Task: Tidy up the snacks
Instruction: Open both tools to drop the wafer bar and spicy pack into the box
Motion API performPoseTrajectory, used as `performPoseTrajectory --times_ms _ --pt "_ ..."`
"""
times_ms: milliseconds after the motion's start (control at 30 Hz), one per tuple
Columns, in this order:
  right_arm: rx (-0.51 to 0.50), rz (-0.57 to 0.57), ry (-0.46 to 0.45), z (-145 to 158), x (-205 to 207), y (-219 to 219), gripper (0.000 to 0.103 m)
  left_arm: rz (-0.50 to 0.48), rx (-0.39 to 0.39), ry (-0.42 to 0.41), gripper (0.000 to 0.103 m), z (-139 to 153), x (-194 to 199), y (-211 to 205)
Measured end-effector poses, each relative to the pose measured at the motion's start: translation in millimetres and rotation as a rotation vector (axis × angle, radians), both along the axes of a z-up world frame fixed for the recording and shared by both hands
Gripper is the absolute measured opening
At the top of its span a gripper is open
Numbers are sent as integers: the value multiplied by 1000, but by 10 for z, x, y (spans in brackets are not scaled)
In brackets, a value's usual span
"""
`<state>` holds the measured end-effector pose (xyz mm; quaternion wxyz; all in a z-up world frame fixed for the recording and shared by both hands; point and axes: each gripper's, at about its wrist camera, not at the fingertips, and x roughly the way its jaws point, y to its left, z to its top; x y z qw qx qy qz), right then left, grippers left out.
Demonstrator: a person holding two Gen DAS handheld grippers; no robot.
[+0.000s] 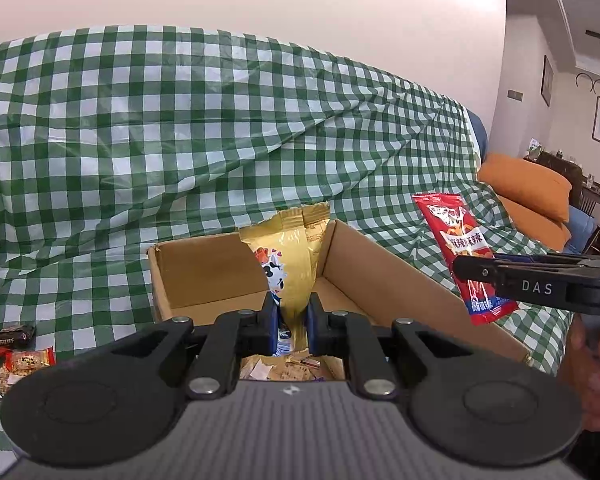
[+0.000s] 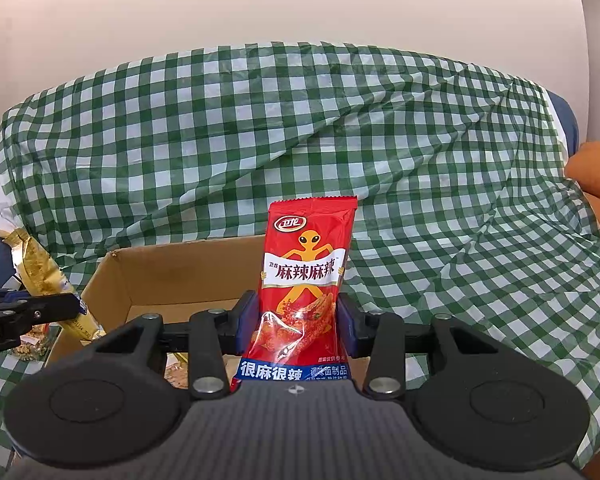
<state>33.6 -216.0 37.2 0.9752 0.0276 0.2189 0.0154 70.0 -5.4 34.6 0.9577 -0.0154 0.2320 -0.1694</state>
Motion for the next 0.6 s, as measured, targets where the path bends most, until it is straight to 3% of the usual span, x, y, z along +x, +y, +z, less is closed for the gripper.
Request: performPoseTrajectory --times_ms 600 --pt "-24 10 -14 -8 -17 56 44 -13 1 4 15 -24 25 -59"
